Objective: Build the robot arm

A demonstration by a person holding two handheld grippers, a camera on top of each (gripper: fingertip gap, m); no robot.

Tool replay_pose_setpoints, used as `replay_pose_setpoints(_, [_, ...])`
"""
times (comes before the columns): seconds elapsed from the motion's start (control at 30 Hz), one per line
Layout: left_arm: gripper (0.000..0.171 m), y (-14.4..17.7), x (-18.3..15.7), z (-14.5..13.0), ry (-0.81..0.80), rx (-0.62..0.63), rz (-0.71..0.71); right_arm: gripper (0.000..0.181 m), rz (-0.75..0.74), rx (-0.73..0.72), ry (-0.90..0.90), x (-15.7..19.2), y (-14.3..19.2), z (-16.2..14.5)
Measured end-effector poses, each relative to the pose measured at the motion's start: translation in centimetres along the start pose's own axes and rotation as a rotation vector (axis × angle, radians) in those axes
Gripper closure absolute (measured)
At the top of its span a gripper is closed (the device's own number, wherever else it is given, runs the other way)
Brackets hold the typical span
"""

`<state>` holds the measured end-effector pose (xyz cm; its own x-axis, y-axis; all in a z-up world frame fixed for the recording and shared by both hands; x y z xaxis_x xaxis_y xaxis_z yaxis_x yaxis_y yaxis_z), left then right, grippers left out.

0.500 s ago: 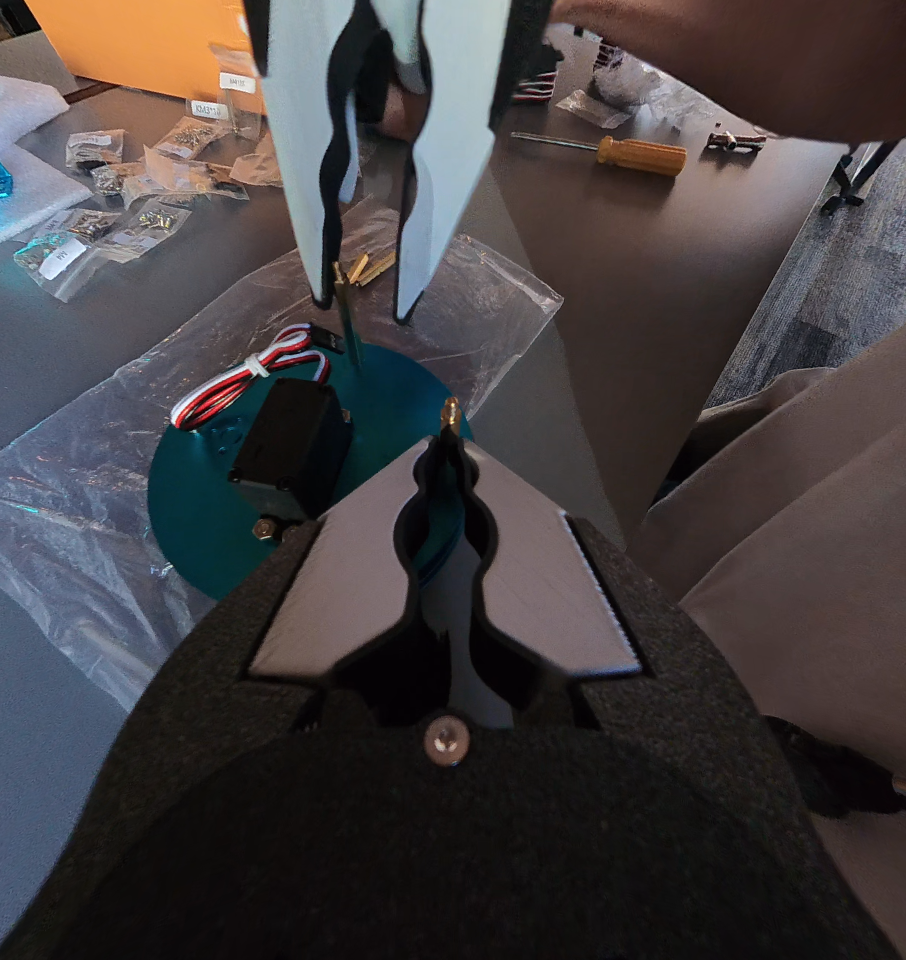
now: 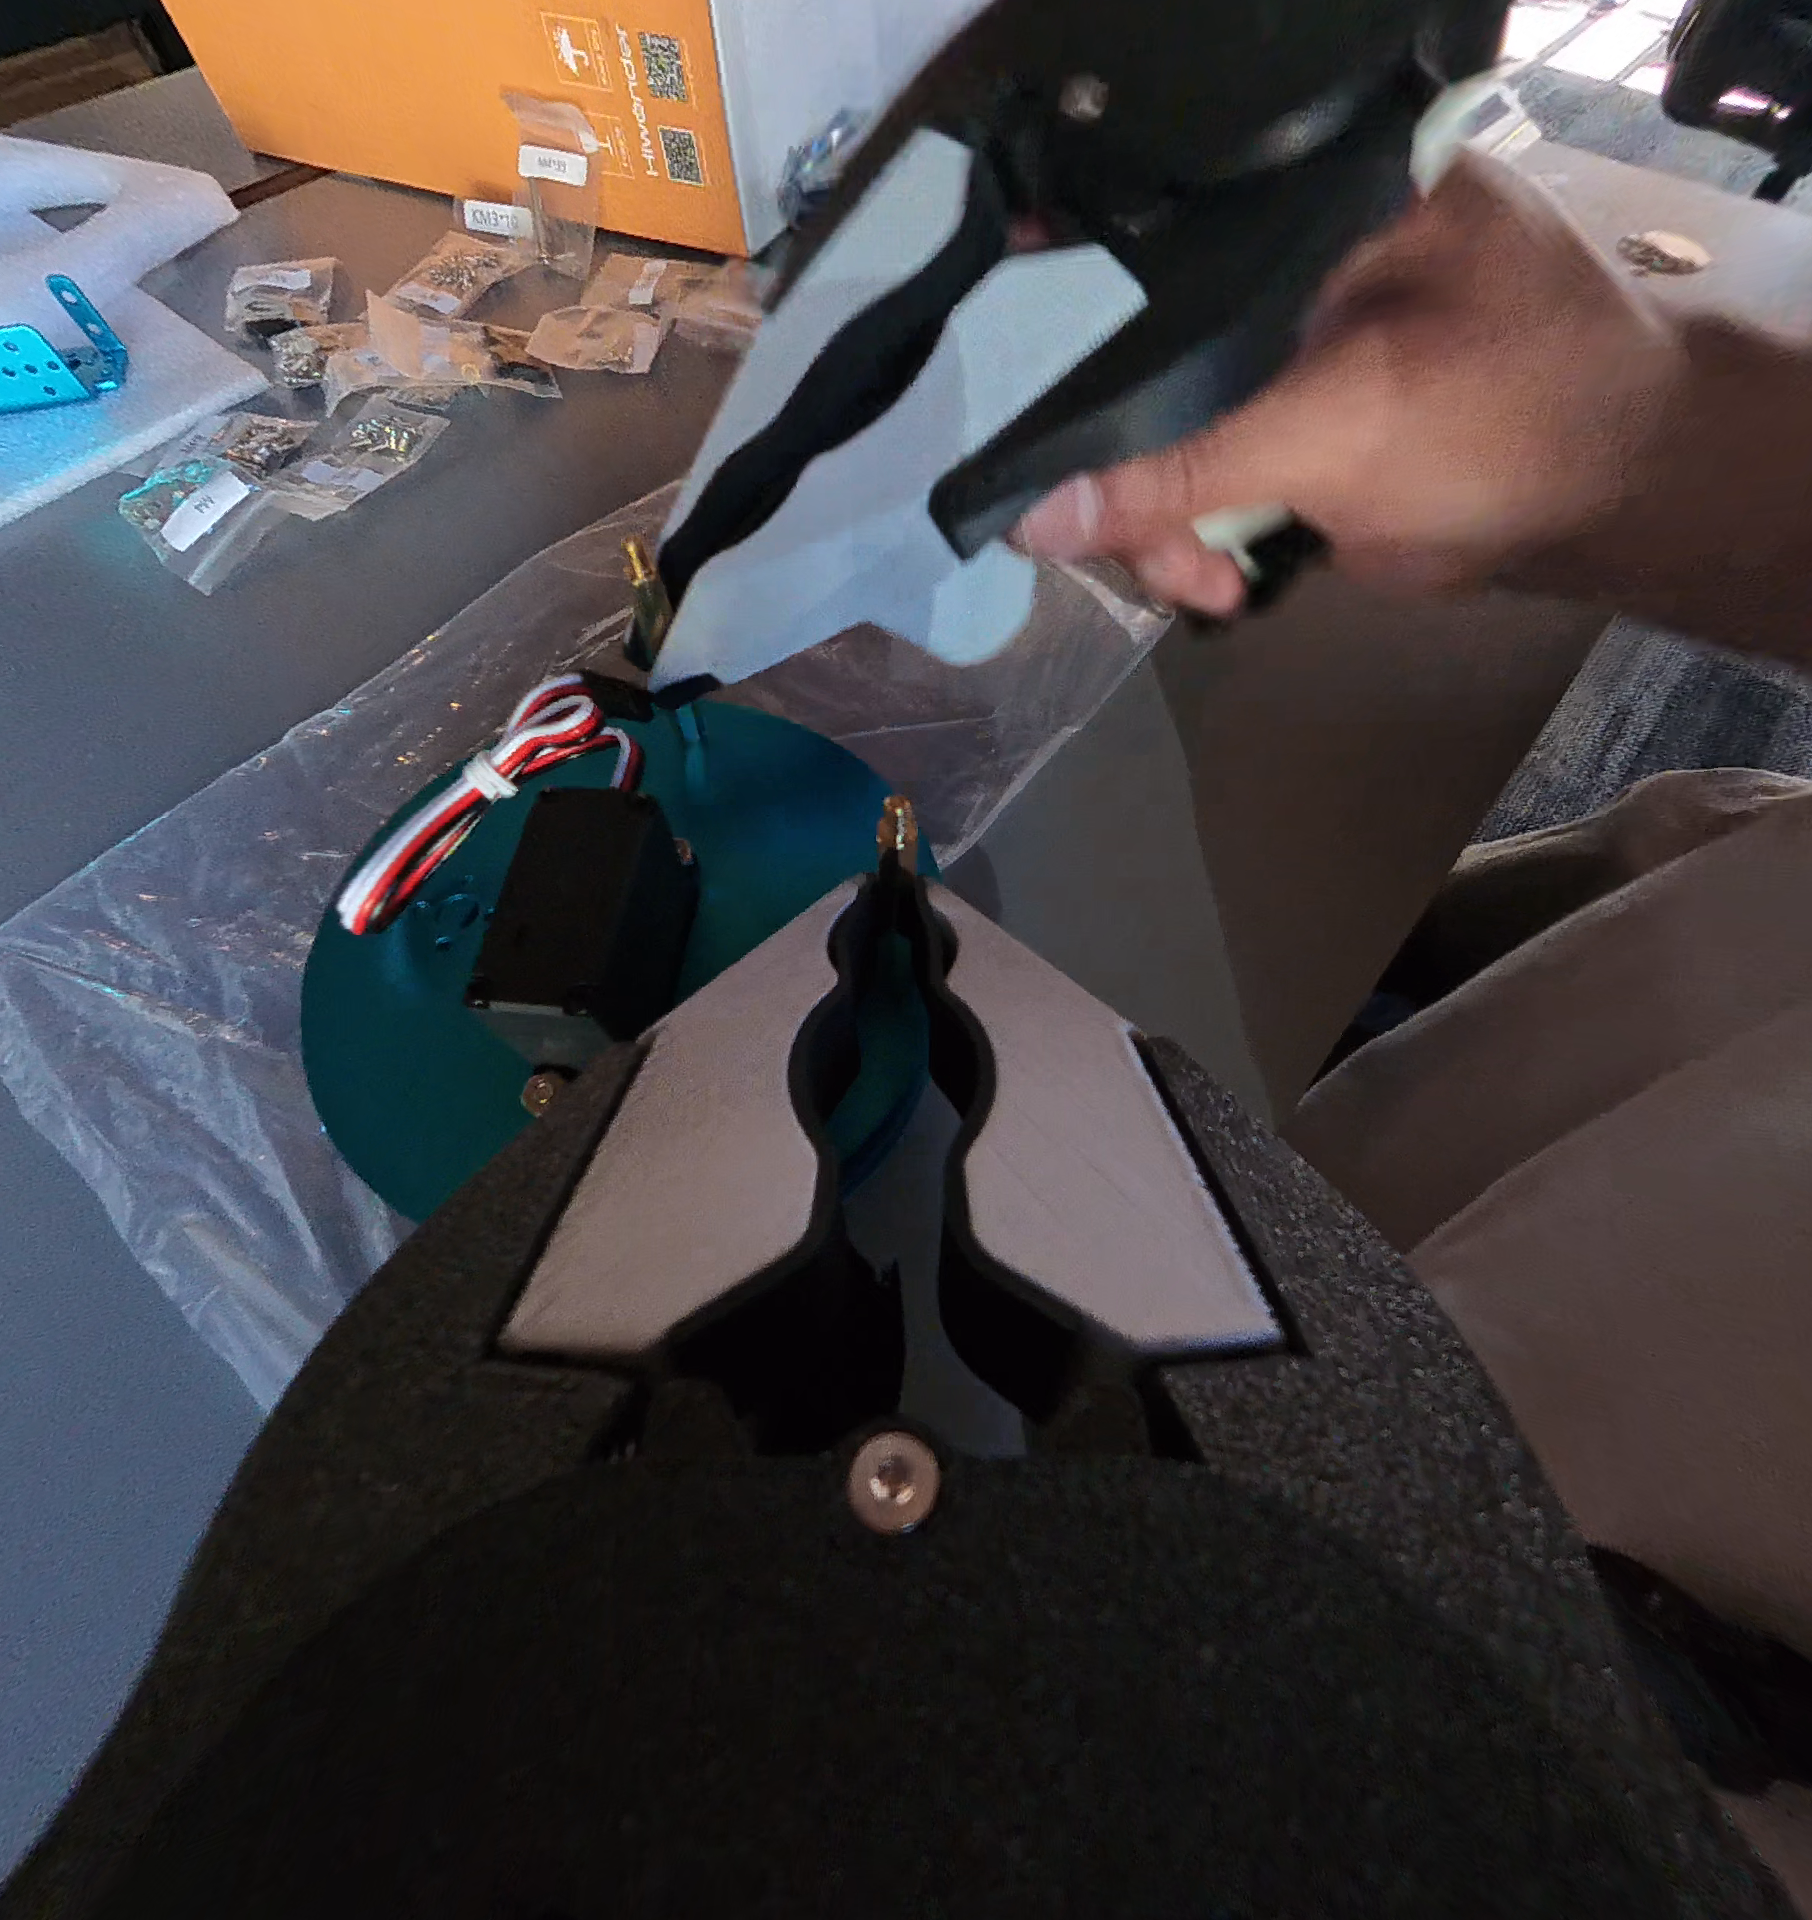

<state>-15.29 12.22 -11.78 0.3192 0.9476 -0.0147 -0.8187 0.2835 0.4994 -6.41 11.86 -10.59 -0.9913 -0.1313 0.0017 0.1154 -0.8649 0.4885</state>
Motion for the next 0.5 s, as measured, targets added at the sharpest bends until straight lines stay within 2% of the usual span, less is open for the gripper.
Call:
replay_pose_setpoints(0.03, [0.166, -0.1, -0.1, 0.0, 0.000, 0.001, 0.002, 0.177, -0.141, -0.013, -0.072, 0.4, 0.1, -0.1])
replay_pose_setpoints(0.1, [0.168, -0.1, -0.4, 0.1, 0.008, 0.011, -0.018, 0.176, -0.387, -0.026, -0.071, 1.3, 0.3, -0.3])
replay_pose_setpoints(0.17, [0.168, 0.0, -0.6, 0.0, 0.011, 0.020, -0.042, 0.176, -0.451, -0.021, -0.086, 1.7, 0.5, -0.4])
replay_pose_setpoints(0.23, [0.166, 0.2, -0.7, -0.1, 0.013, 0.023, -0.058, 0.176, -0.376, -0.033, -0.123, 1.7, 0.8, -0.2])
replay_pose_setpoints(0.3, [0.166, 0.5, -0.6, -0.2, -0.003, 0.029, -0.074, 0.167, -0.221, -0.067, -0.070, 1.7, 1.6, 0.3])
replay_pose_setpoints(0.37, [0.166, 0.7, -0.5, -0.4, -0.030, 0.040, -0.095, 0.149, -0.019, -0.002, 0.041, 1.4, 2.4, -0.2])
replay_pose_setpoints(0.5, [0.167, 1.3, -0.3, -0.7, -0.102, 0.059, -0.169, 0.150, 0.301, -0.020, 0.357, 0.4, 3.8, -0.2])
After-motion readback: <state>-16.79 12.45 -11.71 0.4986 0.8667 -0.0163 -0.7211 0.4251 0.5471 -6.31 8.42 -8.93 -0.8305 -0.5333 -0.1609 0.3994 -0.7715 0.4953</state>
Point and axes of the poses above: each gripper's, where its closed fingertips meet, y back along the fingers, z out of its top, x = y × z across the jaws, the point moved 4 cm from there along y, back along the fingers, and after that the axes turned 1 degree about y, right-handed, at the moved point
